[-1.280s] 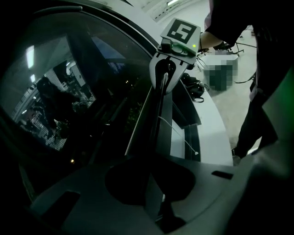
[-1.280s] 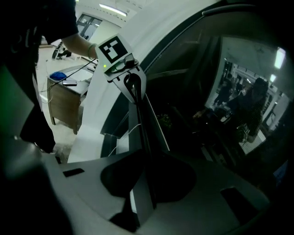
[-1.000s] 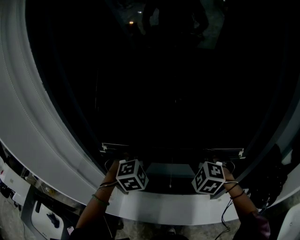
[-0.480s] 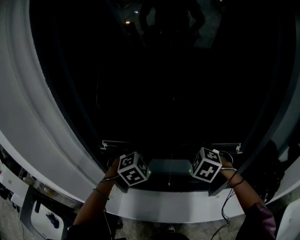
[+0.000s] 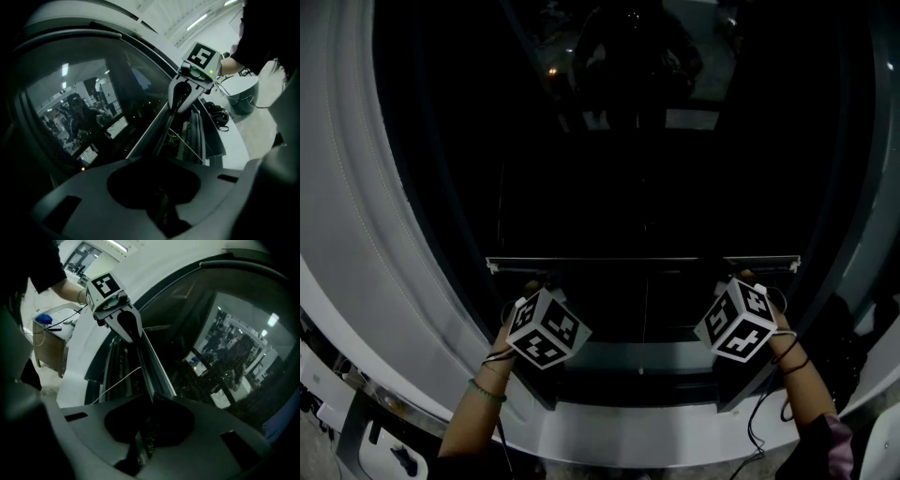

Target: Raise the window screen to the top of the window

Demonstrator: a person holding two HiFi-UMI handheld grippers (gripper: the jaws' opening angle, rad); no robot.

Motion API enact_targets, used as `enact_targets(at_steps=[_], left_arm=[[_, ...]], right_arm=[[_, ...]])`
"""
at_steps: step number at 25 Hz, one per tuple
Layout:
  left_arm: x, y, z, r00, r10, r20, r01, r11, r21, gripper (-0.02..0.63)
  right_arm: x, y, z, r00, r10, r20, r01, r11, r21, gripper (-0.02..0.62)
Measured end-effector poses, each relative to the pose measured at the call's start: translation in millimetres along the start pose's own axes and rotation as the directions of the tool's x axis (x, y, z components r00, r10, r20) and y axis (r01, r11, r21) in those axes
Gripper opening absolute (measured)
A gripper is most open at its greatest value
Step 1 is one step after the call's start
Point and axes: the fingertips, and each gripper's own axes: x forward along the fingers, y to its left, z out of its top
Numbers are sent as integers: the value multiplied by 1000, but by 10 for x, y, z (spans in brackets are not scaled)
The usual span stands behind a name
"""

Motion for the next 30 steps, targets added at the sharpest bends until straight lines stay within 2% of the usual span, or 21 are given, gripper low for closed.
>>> enact_targets(at_steps=[3, 7, 13, 19, 30], left_arm=[[-76, 335, 250, 999, 44, 16, -45, 998, 54, 52], [-167, 545, 400, 999, 44, 28, -47, 995, 90, 52], [-311, 868, 676, 993, 95, 68, -103, 986, 129, 52], [-463, 1228, 995, 978, 162, 131, -179, 976, 125, 52], [-781, 1916, 1618, 957, 244, 155, -271, 944, 189, 52]], right_arm=[[-134, -363, 195, 998, -56, 18, 57, 998, -19, 32], [-235, -572, 351, 997, -68, 31, 69, 997, -21, 34], [-433, -923, 568, 987, -138, 79, 139, 990, -15, 37], [-653, -1309, 791, 973, -200, 114, 206, 978, -40, 39], [-1082, -2036, 1263, 939, -306, 155, 321, 943, -83, 41]])
